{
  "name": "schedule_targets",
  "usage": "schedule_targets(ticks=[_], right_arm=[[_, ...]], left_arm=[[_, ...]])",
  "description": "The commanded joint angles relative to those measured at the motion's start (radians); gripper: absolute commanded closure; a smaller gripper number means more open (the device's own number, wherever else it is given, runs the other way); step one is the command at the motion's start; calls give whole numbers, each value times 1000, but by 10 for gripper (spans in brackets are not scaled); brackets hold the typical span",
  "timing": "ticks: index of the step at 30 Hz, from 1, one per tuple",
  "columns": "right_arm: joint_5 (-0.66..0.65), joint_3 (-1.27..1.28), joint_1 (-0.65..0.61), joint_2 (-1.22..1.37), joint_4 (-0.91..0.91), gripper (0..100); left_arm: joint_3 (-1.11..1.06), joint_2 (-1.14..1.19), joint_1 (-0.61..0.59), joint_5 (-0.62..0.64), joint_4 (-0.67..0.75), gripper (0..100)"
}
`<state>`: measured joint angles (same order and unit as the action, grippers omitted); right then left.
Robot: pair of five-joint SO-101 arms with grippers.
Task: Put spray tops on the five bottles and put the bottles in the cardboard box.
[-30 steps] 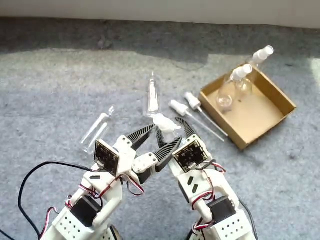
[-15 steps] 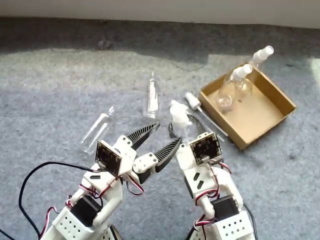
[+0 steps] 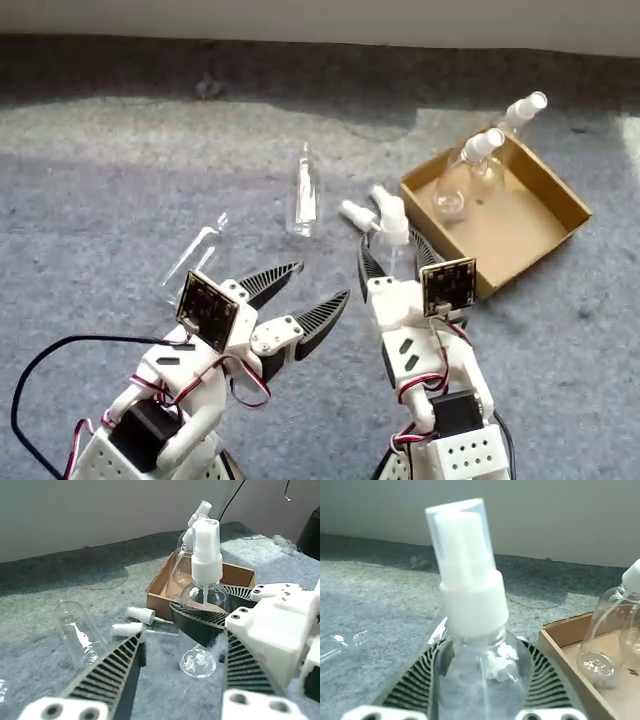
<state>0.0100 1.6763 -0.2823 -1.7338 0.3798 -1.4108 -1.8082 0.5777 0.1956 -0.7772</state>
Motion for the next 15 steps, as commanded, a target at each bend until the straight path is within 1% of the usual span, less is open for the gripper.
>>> schedule_targets(ticks=[1,3,4,7,12,15], right_arm=[[43,176,21,-16,-2,927],[44,176,21,-16,-1,927],[43,176,21,-16,-1,927],[41,176,21,-15,1,927],[40,176,18,-16,-1,928],[44,176,12,-18,-8,928]], left_arm=[[74,-12,-12,-3,-101,881],[74,-12,-12,-3,-121,973],[74,-12,-12,-3,-124,1000],[50,-12,-12,-3,-121,957],[-91,-12,-10,-5,-110,955],[-168,-12,15,-6,-5,955]])
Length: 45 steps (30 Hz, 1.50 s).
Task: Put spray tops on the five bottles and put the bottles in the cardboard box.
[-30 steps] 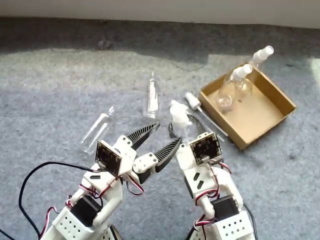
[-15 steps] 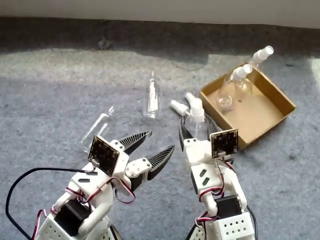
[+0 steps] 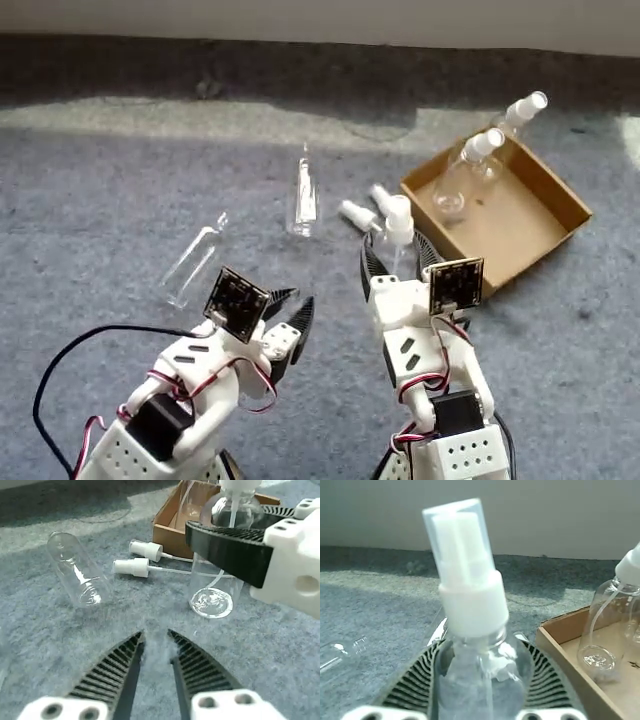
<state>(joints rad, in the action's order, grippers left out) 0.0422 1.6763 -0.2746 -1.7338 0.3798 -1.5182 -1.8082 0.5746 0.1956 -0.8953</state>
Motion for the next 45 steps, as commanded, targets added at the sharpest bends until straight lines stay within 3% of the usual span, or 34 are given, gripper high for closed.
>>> schedule_targets(ticks=[1,6,12,18,29,35,45], right_arm=[[12,176,-12,-18,-31,928],[14,176,-99,-18,-151,928],[14,176,-122,-18,-170,928],[14,176,-223,-18,-257,928],[11,176,-277,-18,-317,928],[9,176,-272,-18,-317,928],[11,174,-277,-19,-317,928]], left_arm=[[-87,-12,44,-9,153,955],[-177,-10,203,-12,236,955],[-176,-12,216,-12,230,955],[-176,-12,214,-8,230,955],[-176,-12,208,-6,270,955],[-176,-8,87,-5,348,955],[-176,-4,38,-5,410,955]])
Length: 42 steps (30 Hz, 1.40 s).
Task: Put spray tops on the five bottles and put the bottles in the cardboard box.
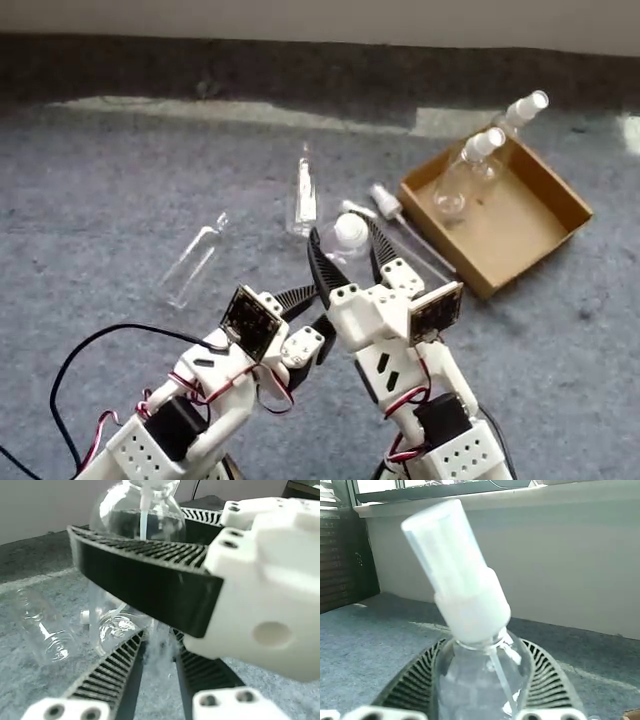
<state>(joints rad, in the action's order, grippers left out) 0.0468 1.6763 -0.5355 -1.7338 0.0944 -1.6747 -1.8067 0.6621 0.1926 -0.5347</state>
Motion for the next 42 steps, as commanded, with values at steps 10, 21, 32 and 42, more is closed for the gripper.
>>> schedule_targets(ticks=[10,21,32,42], right_arm=[[8,156,-18,-19,-33,928],[9,122,-27,-19,-35,928],[6,65,-173,-19,-35,928],[3,68,-196,-19,-33,928]], left_arm=[[-21,-4,50,0,-6,955],[-21,-5,12,-2,-23,955],[-21,-13,-7,-8,-74,955],[-21,-13,-206,-5,-72,955]])
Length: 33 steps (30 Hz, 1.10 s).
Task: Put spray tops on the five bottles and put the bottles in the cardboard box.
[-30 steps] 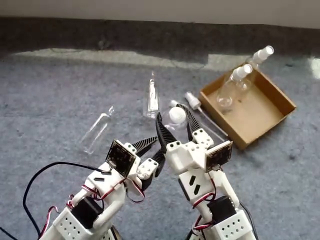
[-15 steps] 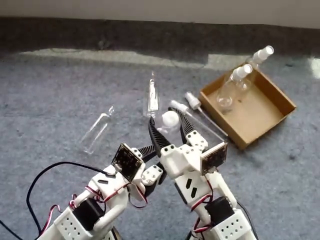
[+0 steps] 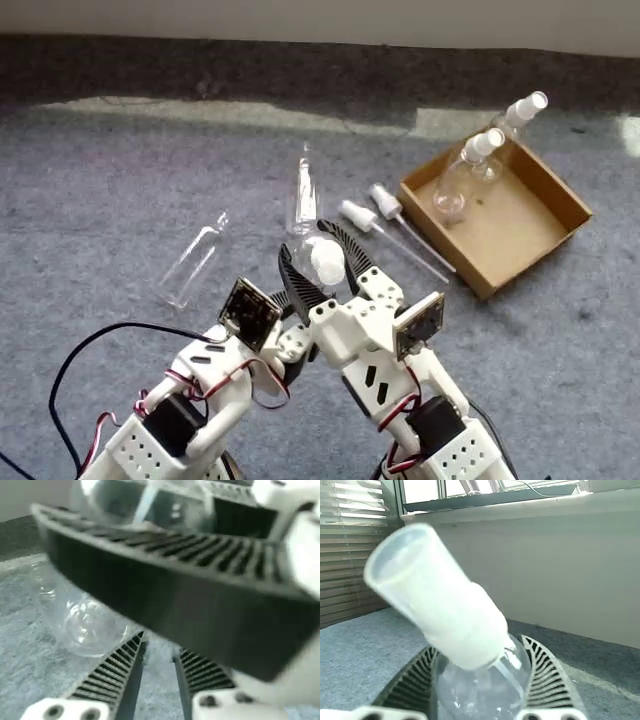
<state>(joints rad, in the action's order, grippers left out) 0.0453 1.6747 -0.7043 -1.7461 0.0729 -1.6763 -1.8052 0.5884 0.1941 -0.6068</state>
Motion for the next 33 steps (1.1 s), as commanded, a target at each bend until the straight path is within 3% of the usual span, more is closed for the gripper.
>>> schedule_targets(ticks=[1,12,20,23,33], right_arm=[[5,70,-27,-7,-12,928],[5,81,-18,-7,-4,928],[9,81,237,-5,1,929],[5,77,320,-5,79,929],[-15,24,429,-4,303,926]], left_arm=[[-19,-15,-151,-6,0,955],[-19,-15,-166,-9,-6,954],[-19,-15,-174,-9,-6,954],[-19,-15,-174,-9,-6,954],[-19,-15,-176,-9,-6,954]])
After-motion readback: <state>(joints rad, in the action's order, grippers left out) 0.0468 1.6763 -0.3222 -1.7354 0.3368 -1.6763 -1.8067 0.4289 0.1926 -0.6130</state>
